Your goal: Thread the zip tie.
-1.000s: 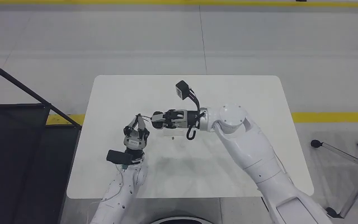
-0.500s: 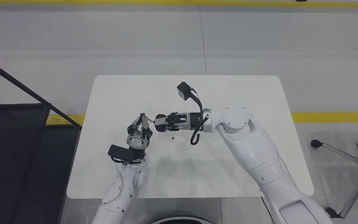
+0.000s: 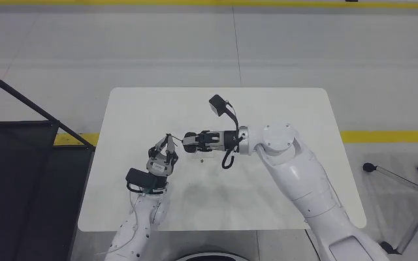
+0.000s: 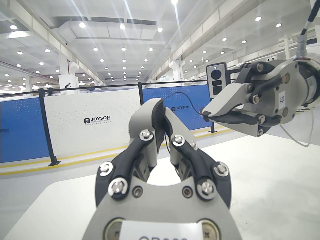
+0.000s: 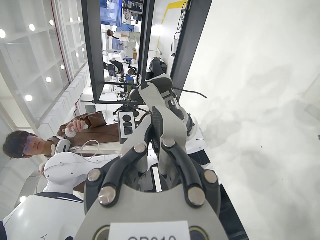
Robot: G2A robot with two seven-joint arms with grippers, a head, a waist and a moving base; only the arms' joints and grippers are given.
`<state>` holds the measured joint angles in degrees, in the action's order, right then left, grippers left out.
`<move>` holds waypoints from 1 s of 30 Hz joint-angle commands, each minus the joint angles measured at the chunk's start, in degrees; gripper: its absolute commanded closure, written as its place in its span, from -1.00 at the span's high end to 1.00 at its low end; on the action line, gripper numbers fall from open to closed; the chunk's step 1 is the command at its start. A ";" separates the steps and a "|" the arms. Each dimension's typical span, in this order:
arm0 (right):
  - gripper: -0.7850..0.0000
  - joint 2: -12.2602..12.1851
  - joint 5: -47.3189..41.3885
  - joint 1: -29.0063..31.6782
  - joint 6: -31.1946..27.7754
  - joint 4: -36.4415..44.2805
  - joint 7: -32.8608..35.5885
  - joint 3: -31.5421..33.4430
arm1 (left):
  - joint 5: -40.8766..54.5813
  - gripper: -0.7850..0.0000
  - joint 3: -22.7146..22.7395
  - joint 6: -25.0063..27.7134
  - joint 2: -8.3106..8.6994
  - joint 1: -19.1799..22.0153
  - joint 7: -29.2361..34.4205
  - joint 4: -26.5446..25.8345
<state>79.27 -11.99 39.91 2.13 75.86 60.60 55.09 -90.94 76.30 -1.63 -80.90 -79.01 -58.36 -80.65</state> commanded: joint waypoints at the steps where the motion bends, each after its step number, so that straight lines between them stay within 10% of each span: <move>1: -1.00 -0.07 0.29 -0.01 0.62 0.10 -0.32 0.05 | -2.01 -1.00 0.32 -1.09 0.19 -0.23 -0.76 -0.28; 30: -1.00 -1.39 -0.13 1.20 0.50 2.98 2.31 1.54 | -6.68 -1.00 -0.24 -5.28 0.78 0.97 -0.06 1.85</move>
<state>77.89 -12.20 41.16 2.50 78.88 62.85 56.70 -97.29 76.12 -6.79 -80.14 -78.12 -58.33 -78.89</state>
